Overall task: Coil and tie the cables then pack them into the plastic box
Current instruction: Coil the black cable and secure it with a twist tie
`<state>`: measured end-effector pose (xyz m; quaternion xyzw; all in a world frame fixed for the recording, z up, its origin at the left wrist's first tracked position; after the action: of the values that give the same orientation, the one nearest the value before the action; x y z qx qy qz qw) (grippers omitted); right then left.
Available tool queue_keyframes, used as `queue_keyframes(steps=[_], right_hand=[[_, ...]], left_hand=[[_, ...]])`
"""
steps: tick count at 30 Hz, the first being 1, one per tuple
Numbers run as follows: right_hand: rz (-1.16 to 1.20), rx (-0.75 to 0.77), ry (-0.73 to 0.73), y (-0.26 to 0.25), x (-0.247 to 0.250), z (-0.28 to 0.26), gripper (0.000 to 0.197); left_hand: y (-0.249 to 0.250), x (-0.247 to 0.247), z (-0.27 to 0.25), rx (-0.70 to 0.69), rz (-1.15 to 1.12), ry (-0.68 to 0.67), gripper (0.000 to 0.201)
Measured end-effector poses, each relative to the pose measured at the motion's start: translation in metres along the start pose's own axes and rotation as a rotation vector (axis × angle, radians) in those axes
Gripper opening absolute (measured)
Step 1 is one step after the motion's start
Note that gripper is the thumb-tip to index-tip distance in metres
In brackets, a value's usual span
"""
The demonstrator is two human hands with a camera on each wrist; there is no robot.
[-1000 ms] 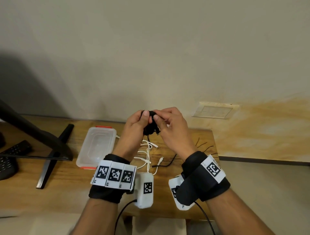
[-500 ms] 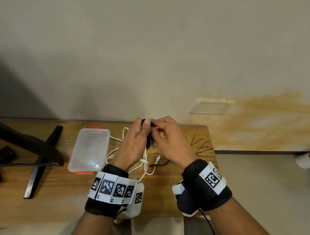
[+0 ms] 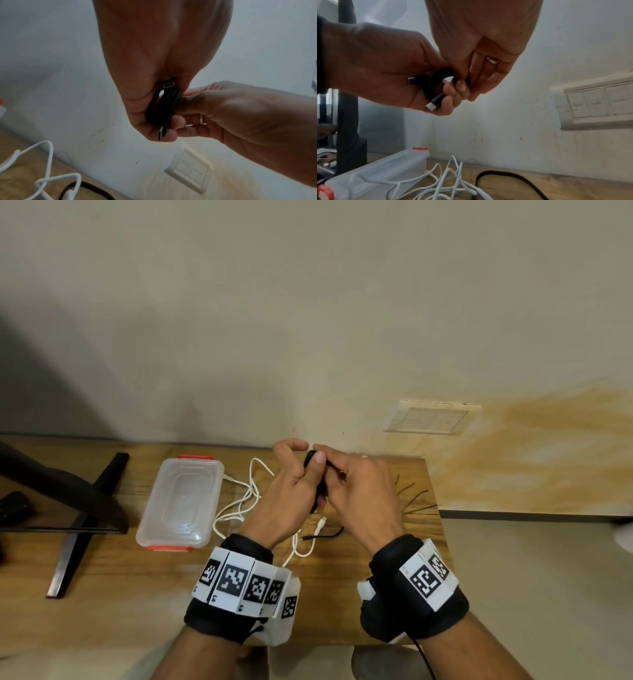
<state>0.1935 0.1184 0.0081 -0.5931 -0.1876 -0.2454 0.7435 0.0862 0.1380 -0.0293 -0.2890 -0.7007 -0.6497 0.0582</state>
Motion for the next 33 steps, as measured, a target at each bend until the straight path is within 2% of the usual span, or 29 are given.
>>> queue_keyframes(steps=[3,7,11,13,14,17,21,22,25,26,29,33], right_hand=[[0.035,0.032,0.011,0.005,-0.001,0.000,0.027],[0.167,-0.023,0.039,0.019,0.006,0.001,0.029],[0.084,-0.001,0.032,0.021,0.013,-0.005,0.029],[-0.039,0.048,0.004,0.014,0.010,-0.011,0.026],[-0.098,0.086,-0.009,0.008,0.008,-0.015,0.022],[-0.217,0.174,-0.002,-0.005,0.004,-0.019,0.009],[-0.277,0.201,-0.005,-0.005,0.007,-0.015,0.009],[-0.262,0.180,-0.043,-0.003,0.008,-0.014,0.011],[-0.227,-0.004,-0.227,0.013,0.016,-0.006,0.037],[-0.198,-0.061,-0.265,0.019,0.022,-0.003,0.040],[-0.137,-0.198,-0.239,0.046,0.049,0.000,0.033],[-0.189,-0.320,-0.157,0.099,0.080,-0.007,0.019]], left_hand=[[-0.001,-0.002,0.000,0.015,0.000,-0.032,0.034],[0.000,-0.008,0.001,0.032,-0.042,-0.093,0.038],[0.000,-0.021,0.004,0.165,-0.252,-0.130,0.068],[0.000,-0.024,0.004,0.282,-0.291,-0.035,0.078],[0.001,-0.023,0.002,0.312,-0.209,0.032,0.079],[0.009,-0.016,-0.001,0.243,0.083,0.202,0.073],[0.003,-0.016,-0.001,0.187,0.090,0.250,0.073],[0.000,-0.016,-0.003,0.199,0.090,0.237,0.078],[-0.016,-0.014,-0.009,0.257,0.088,0.170,0.093],[-0.022,-0.011,-0.012,0.281,0.074,0.158,0.096],[-0.034,0.004,-0.017,0.343,-0.001,0.200,0.091],[-0.037,0.012,-0.021,0.382,-0.171,0.264,0.078]])
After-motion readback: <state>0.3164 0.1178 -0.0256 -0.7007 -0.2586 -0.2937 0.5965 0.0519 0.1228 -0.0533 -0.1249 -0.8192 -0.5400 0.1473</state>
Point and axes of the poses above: each hand's wrist, its own z-axis towards the middle knuckle, its own x-axis out of the back of the hand, y = z × x, the point moved 7 cm from there along z, towards the middle knuckle, and after that the axes turned 13 degrees about z, right-handed, at the moved point
